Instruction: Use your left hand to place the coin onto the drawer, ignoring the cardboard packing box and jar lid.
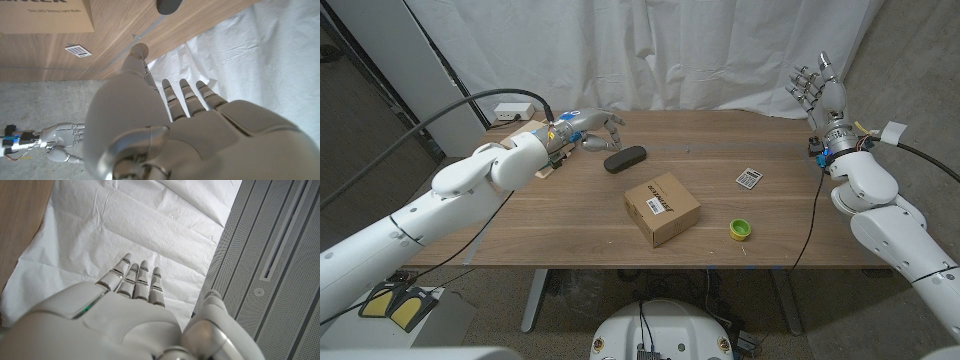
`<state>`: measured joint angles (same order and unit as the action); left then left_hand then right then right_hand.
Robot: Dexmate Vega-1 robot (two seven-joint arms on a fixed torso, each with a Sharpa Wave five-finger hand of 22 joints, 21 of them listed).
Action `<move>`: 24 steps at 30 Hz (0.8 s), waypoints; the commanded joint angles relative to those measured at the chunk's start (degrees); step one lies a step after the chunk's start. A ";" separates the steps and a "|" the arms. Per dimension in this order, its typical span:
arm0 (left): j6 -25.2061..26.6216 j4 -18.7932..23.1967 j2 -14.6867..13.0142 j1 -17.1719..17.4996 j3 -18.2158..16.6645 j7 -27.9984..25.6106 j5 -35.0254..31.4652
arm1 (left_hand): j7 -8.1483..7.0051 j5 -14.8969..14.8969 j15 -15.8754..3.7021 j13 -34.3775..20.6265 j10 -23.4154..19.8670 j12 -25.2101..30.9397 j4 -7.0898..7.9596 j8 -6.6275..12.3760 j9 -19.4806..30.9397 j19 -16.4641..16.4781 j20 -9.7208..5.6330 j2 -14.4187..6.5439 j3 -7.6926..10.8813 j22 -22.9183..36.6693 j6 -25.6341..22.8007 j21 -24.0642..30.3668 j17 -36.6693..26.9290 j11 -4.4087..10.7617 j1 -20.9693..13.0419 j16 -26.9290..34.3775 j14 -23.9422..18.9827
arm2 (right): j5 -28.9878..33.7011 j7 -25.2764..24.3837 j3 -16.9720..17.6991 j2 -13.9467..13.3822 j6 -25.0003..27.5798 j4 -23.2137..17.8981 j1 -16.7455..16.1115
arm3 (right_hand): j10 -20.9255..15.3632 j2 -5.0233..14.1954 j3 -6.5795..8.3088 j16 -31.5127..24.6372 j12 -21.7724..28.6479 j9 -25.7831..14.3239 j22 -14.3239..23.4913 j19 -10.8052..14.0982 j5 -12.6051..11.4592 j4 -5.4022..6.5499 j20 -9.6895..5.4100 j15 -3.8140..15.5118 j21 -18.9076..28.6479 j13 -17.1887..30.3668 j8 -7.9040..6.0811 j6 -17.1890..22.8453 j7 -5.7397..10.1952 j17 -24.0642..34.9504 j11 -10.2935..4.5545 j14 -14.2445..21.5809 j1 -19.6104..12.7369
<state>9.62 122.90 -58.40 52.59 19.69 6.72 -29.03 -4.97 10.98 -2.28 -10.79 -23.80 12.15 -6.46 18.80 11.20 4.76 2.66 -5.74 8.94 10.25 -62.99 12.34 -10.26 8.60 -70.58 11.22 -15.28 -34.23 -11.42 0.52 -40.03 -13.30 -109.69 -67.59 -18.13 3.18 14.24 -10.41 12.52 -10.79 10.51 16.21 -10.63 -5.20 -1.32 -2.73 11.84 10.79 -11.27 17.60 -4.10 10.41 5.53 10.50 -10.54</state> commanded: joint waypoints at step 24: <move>14.51 -6.25 1.69 -9.04 4.95 -1.26 -0.48 | 4.07 -0.11 -5.13 -0.10 -0.32 -0.46 0.18 0.55 0.86 0.19 0.18 -0.27 0.62 0.34 -4.28 -0.05 -0.32 0.11 0.21 -0.17 -0.61 | -2.16 1.86 1.23 0.29 -2.18 3.19 -0.46 | -0.48 0.11 -0.20 -0.29 0.18 -0.24 0.15 0.47 -0.53 -0.16 0.11 0.14 -0.10 0.11 -0.10 0.53 -0.20 0.12 0.04 0.47 0.09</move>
<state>20.73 118.99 -56.94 46.82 22.88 4.92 -29.84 -4.86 10.97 -2.45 -10.81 -23.80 11.72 -6.22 19.13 11.23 4.76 2.66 -5.73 9.18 10.25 -62.89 12.34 -10.26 8.60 -70.58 11.22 -15.46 -35.65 -9.90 1.06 -39.72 -14.98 -107.20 -67.28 -18.13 3.18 14.24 -10.41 12.52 -10.79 10.51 16.21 -10.63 -5.21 -1.32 -2.73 11.84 10.79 -11.27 17.60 -4.10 10.41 5.53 10.50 -10.54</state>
